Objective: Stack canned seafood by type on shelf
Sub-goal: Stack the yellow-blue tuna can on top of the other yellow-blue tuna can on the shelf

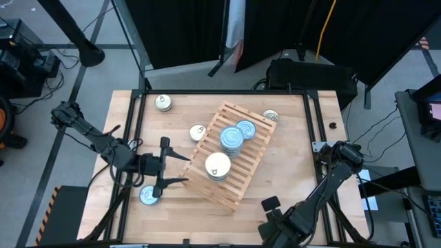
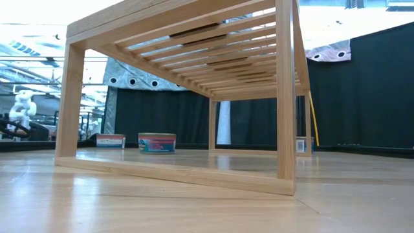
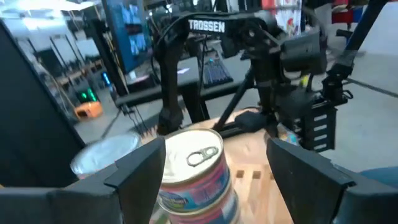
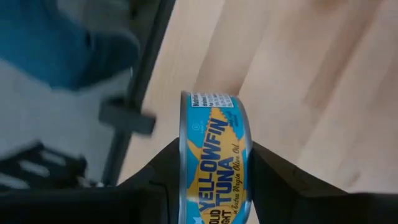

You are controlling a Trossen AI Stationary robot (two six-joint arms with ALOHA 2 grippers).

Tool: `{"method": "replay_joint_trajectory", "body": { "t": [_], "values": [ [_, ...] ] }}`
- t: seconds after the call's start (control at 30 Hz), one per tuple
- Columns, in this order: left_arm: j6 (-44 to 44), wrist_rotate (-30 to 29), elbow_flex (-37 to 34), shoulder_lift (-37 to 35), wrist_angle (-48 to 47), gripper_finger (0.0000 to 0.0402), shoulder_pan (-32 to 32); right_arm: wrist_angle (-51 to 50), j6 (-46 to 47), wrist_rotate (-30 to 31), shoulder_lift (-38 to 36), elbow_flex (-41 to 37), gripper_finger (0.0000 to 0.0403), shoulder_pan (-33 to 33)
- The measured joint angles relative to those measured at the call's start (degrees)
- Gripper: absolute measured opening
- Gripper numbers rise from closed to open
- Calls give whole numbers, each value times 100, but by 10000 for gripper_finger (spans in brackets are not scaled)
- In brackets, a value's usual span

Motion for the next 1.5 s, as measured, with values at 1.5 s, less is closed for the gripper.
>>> {"method": "replay_joint_trajectory", "body": {
  "t": [1.5],
  "values": [
    [661,-2,0,-20,911,287,0,-830,6638,8805,-3956,-2354,137,-1435]
  ]
}}
